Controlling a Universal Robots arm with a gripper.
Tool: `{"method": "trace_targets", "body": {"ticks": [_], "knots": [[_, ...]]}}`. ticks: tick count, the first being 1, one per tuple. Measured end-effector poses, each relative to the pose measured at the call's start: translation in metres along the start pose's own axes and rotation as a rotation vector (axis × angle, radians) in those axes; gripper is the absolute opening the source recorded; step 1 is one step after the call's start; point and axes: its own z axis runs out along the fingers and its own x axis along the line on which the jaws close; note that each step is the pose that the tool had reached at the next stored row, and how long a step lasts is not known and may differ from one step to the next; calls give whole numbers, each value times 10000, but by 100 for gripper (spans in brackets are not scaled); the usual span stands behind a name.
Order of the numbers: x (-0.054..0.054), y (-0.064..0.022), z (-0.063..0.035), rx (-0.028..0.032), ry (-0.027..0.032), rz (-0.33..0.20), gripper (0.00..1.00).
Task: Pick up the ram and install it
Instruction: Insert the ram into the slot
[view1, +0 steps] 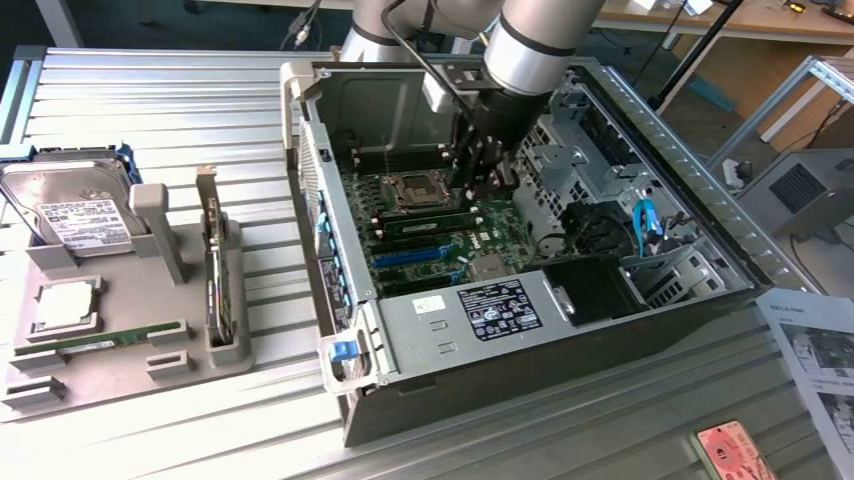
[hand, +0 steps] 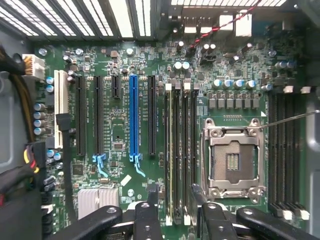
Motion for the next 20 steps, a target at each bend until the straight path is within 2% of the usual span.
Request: {"method": "trace_targets", "body": {"ticks": [20], "knots": [[-34, 21, -606, 1, 40, 1, 38]]}}
